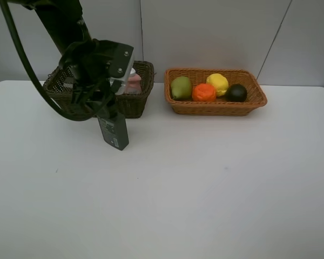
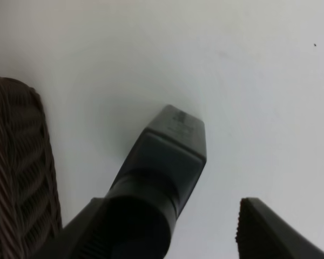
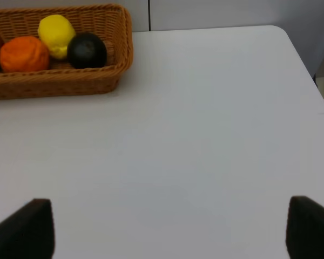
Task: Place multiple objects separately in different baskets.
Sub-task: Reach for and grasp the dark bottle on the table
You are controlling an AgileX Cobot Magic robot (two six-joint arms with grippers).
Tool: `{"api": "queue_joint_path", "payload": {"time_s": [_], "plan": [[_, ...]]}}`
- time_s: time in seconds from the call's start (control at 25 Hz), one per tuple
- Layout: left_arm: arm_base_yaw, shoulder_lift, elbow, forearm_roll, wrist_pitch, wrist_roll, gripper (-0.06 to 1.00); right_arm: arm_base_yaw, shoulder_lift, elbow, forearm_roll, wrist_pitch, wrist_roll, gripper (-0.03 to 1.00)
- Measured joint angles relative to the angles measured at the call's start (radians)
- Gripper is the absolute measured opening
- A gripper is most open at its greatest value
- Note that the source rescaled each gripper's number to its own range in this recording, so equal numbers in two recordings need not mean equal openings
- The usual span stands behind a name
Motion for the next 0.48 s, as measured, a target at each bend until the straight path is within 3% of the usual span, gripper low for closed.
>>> {"api": "queue_joint_path", "payload": {"time_s": [0.48], "plan": [[-0.001,-0.033,0.019,0.079,0.018,-0.010,0.66,0.000,0.000,0.000,0.000,0.000,0.000,0.88]]}}
